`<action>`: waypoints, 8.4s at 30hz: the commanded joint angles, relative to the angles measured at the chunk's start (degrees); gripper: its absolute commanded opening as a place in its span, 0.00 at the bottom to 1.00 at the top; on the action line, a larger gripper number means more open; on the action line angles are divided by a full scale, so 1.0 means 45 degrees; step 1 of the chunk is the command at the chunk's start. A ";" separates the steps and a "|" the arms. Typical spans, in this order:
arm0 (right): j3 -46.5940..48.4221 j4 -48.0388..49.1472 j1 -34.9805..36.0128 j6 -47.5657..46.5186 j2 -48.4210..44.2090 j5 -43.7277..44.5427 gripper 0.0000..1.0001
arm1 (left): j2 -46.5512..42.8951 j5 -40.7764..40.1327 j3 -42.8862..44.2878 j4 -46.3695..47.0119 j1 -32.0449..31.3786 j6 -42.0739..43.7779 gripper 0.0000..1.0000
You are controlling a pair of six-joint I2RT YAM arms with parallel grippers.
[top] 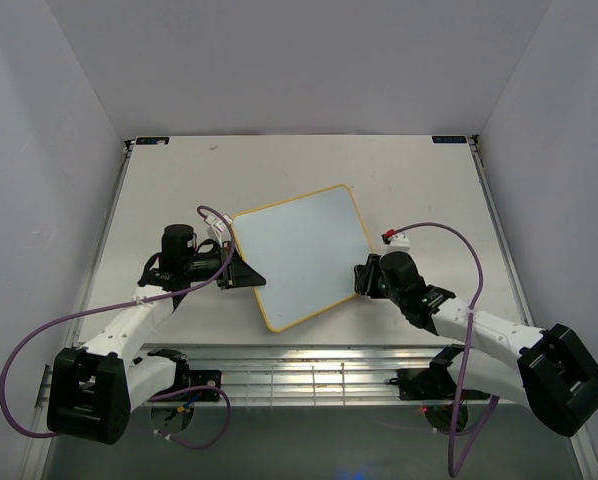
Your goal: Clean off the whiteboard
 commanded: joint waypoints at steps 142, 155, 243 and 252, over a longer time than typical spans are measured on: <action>0.4398 -0.6075 -0.6232 -0.5340 -0.5116 -0.4073 0.90 | 0.9404 0.7985 1.0611 0.2078 0.3748 0.9507 0.00; 0.4262 -0.5919 -0.5860 -0.5341 -0.5194 -0.4151 0.90 | 1.0750 0.9115 1.0613 0.1528 0.3671 1.0253 0.00; 0.3734 -0.5724 -0.5665 -0.5575 -0.4100 -0.4502 0.90 | 0.7102 1.0622 0.9520 0.2994 0.2030 0.9099 0.00; 0.3734 -0.5763 -0.5665 -0.5575 -0.4159 -0.4444 0.90 | 0.6319 1.0173 0.9246 0.3013 0.1561 0.9040 0.00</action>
